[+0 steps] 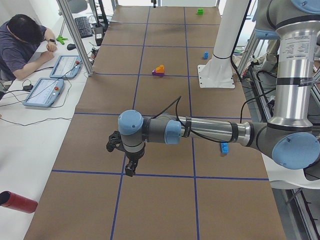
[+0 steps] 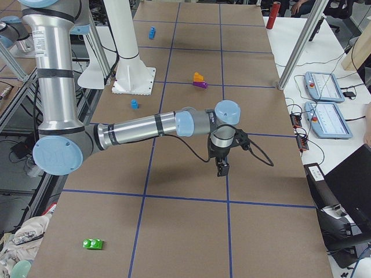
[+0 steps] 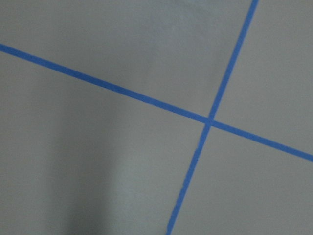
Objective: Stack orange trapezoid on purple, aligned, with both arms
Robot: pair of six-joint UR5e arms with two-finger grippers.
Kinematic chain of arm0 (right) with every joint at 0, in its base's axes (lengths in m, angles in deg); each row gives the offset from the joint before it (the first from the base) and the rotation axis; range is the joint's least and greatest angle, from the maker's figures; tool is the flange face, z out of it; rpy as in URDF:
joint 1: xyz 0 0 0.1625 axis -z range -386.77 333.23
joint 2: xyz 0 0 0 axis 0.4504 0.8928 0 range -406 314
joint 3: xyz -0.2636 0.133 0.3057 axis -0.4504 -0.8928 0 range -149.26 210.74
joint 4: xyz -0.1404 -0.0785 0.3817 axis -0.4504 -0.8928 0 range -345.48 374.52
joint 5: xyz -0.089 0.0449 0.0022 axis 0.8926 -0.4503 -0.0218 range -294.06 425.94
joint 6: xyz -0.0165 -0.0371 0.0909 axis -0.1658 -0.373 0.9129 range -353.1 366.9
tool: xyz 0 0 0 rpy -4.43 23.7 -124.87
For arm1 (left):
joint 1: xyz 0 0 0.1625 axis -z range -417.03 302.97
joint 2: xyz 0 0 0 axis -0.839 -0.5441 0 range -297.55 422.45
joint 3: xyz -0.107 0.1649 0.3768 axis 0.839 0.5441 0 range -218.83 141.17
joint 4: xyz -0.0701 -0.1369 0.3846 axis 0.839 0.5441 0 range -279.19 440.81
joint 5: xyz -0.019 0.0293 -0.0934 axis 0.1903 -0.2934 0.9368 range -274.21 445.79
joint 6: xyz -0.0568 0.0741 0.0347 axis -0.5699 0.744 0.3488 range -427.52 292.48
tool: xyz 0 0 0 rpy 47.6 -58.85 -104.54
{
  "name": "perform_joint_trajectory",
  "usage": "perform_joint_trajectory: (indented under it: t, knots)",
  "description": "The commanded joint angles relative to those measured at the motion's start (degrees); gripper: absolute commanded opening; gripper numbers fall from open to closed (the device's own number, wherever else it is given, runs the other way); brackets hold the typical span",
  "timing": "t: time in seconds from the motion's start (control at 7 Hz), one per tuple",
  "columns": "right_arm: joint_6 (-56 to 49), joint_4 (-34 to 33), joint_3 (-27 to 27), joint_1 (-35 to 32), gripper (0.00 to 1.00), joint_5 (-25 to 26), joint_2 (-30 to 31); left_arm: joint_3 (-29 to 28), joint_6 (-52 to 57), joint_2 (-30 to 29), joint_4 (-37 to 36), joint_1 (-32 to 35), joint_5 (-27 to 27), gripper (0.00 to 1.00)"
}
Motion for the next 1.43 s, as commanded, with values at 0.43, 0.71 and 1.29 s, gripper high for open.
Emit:
perform_joint_trajectory:
  t: [0.43,0.71,1.29]
  knots:
    - [4.2,5.0,0.7,-2.8,1.0,-0.2,5.4,0.4,0.3,1.1,0.1,0.3,0.3,1.0]
    - [4.3,5.1,0.7,-2.7,1.0,-0.2,4.8,0.0,0.0,1.0,0.1,0.3,0.3,1.0]
    - [4.3,5.0,0.7,-2.7,1.0,-0.2,4.4,0.2,0.0,1.4,0.1,0.3,0.3,1.0]
